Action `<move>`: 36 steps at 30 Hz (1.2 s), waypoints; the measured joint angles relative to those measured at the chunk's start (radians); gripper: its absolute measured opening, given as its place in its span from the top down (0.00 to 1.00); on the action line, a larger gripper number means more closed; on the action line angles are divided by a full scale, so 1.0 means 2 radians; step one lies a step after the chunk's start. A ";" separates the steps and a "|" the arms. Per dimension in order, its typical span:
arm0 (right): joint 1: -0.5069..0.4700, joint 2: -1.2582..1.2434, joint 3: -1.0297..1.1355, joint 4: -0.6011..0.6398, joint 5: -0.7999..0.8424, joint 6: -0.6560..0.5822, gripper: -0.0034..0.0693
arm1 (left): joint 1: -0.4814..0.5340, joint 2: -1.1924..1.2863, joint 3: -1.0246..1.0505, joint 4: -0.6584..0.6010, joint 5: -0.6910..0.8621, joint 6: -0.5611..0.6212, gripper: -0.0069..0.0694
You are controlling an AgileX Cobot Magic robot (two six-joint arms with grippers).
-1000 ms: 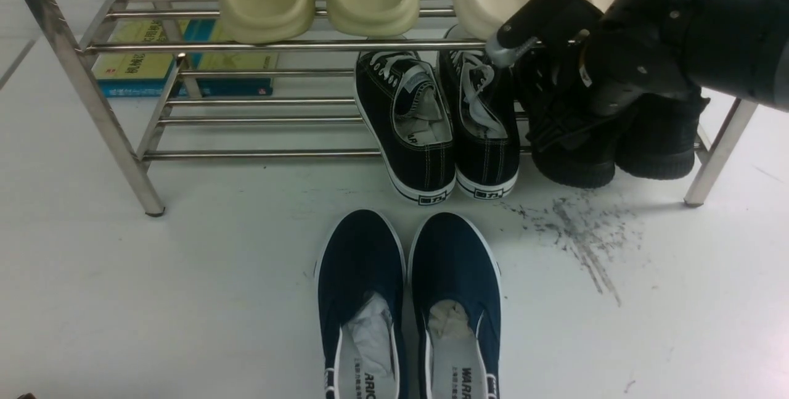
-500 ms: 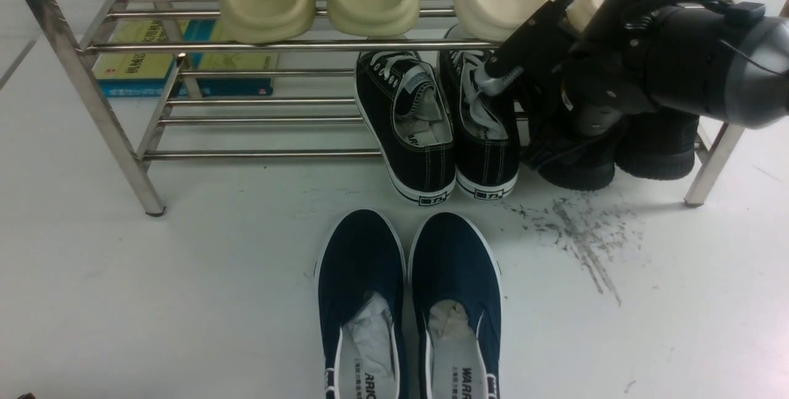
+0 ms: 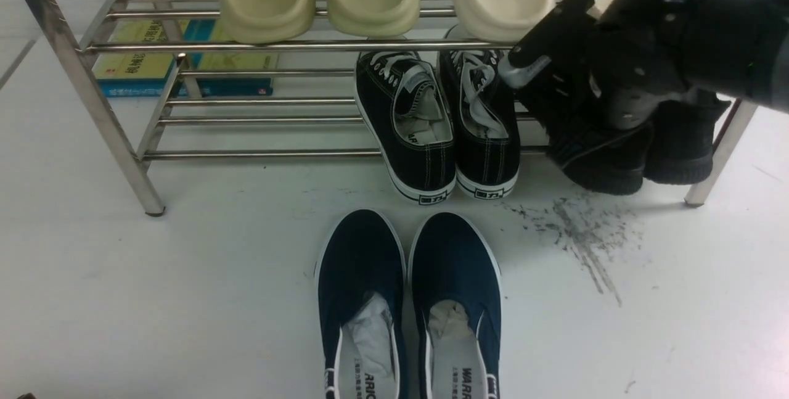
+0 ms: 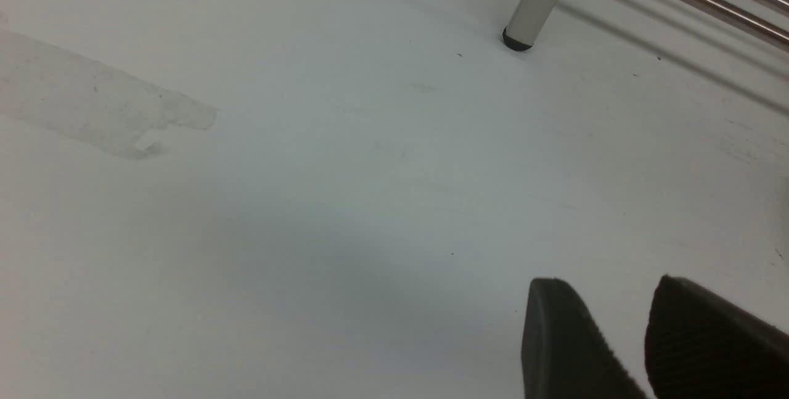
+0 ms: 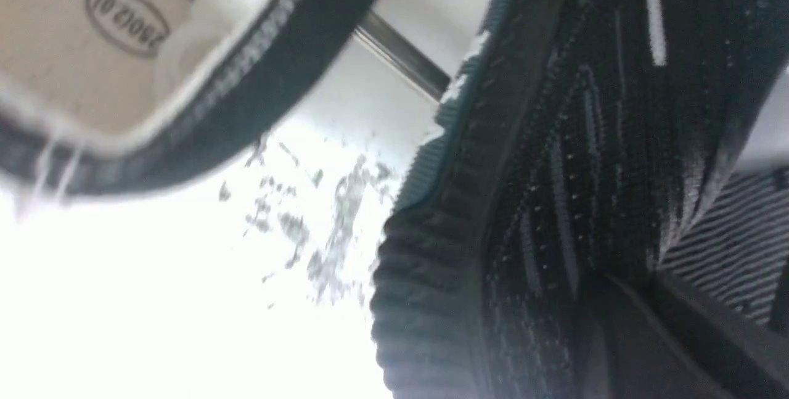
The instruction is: Take the shoes off the shelf with your hand on the white table.
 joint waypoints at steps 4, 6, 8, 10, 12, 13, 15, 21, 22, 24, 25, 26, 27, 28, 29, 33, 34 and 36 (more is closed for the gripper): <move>0.000 -0.032 0.000 0.023 0.010 -0.018 0.89 | 0.000 0.000 0.000 0.000 0.000 -0.001 0.60; 0.000 -0.047 0.000 0.032 0.014 -0.023 0.89 | 0.000 0.000 0.000 0.000 0.000 -0.001 0.60; 0.000 -0.061 0.000 0.043 0.018 -0.025 0.89 | 0.000 0.000 0.000 0.000 0.000 -0.001 0.60; 0.000 -0.071 0.000 0.050 0.024 -0.027 0.89 | 0.000 0.000 0.000 0.001 0.000 -0.001 0.60; 0.000 -0.082 0.000 0.060 0.035 -0.028 0.89 | 0.000 0.000 0.000 0.001 0.000 -0.001 0.60; 0.000 -0.090 0.001 0.068 0.043 -0.028 0.89 | 0.000 0.000 0.000 0.001 0.000 -0.001 0.60; 0.000 -0.109 0.001 0.082 0.057 -0.029 0.89 | 0.000 0.000 0.000 0.001 0.000 -0.001 0.60; 0.000 -0.171 0.001 0.113 0.086 -0.039 0.89 | 0.000 0.000 0.000 0.001 0.000 -0.001 0.60; 0.000 -0.190 0.001 0.127 0.093 -0.045 0.89 | 0.000 0.000 0.000 0.001 0.000 -0.001 0.60; 0.000 -0.211 0.001 0.150 0.112 -0.056 0.89 | 0.000 0.000 0.000 0.001 0.000 -0.001 0.60; 0.000 -0.219 0.001 0.164 0.125 -0.063 0.89 | 0.000 0.000 0.000 0.001 0.000 -0.001 0.60; 0.000 -0.220 0.001 0.167 0.128 -0.065 0.89 | 0.000 0.000 0.000 0.001 0.000 -0.001 0.60; 0.000 -0.229 0.001 0.193 0.147 -0.079 0.89 | 0.000 0.000 0.000 0.001 0.000 -0.001 0.60; 0.000 -0.233 0.001 0.212 0.156 -0.089 0.89 | 0.000 0.000 0.000 0.001 0.000 -0.001 0.60; 0.000 -0.235 0.001 0.228 0.156 -0.096 0.89 | 0.000 0.000 0.000 0.001 0.000 -0.001 0.60; 0.000 -0.236 0.021 0.293 0.156 -0.113 0.89 | 0.000 0.000 0.000 0.001 0.000 -0.001 0.60; 0.000 -0.236 0.030 0.300 0.156 -0.113 0.89 | 0.000 0.000 0.000 0.001 0.000 -0.001 0.60; 0.000 -0.237 0.043 0.311 0.155 -0.114 0.89 | 0.000 0.000 0.000 0.001 0.000 -0.001 0.60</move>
